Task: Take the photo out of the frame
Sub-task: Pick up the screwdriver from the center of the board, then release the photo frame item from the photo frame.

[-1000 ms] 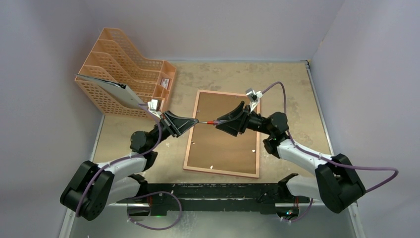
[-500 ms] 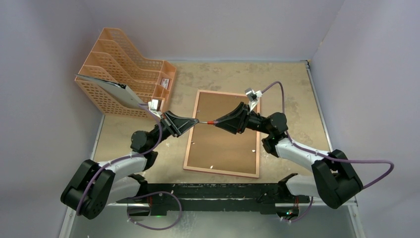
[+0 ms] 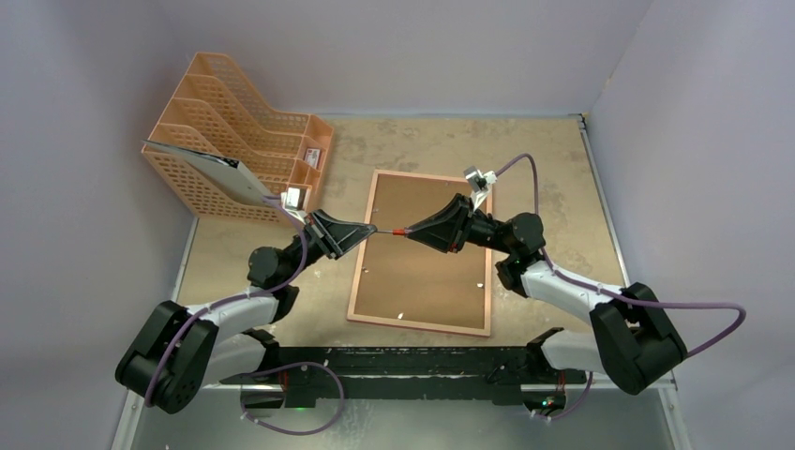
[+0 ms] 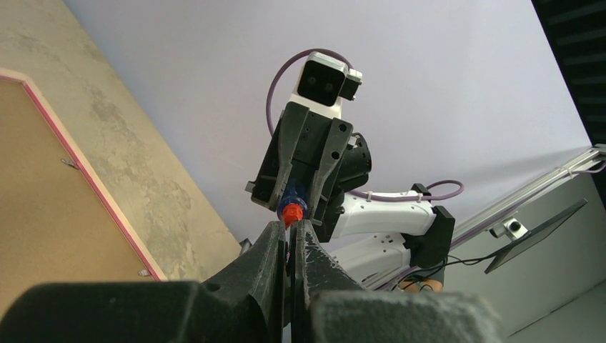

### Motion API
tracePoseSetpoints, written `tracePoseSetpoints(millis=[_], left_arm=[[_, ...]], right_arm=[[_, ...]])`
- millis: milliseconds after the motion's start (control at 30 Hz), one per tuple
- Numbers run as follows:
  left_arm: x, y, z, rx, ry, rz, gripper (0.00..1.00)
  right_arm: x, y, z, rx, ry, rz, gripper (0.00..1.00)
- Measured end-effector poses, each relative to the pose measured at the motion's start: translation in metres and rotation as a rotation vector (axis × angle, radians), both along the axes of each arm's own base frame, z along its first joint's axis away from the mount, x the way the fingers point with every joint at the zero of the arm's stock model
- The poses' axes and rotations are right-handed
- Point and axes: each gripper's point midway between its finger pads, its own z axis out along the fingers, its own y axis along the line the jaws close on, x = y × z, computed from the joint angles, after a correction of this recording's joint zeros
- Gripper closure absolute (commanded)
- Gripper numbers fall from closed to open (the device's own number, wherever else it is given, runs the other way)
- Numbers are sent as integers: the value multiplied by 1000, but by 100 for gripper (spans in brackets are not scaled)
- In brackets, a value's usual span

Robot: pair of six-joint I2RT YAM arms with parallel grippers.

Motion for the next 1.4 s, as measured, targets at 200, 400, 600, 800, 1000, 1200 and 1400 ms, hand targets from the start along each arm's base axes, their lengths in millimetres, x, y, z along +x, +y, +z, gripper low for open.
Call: tracePoseSetpoints(millis=[200,400,600,800,1000,1200,1400], left_arm=[[0,0,-1,2,0,0,90],[8,-2,-17,72,30,31,32],[22,8,-31,244,46,168,19],[52,32,-57,517,129,359,19],[46,57,-142,836,341,377,23],[17,74,-202,1011,482,317,23],[-5,82,-234,1093,549,269,24]], right_arm=[[0,0,0,-1,2,2,100],[5,0,-12,-40,73,-29,100],[30,-10,-31,-133,223,-192,100],[46,-24,-54,-229,330,-334,100],[64,-35,-65,-364,373,-466,100],[53,-29,-74,-533,354,-489,100],[34,-27,-101,-694,367,-473,100]])
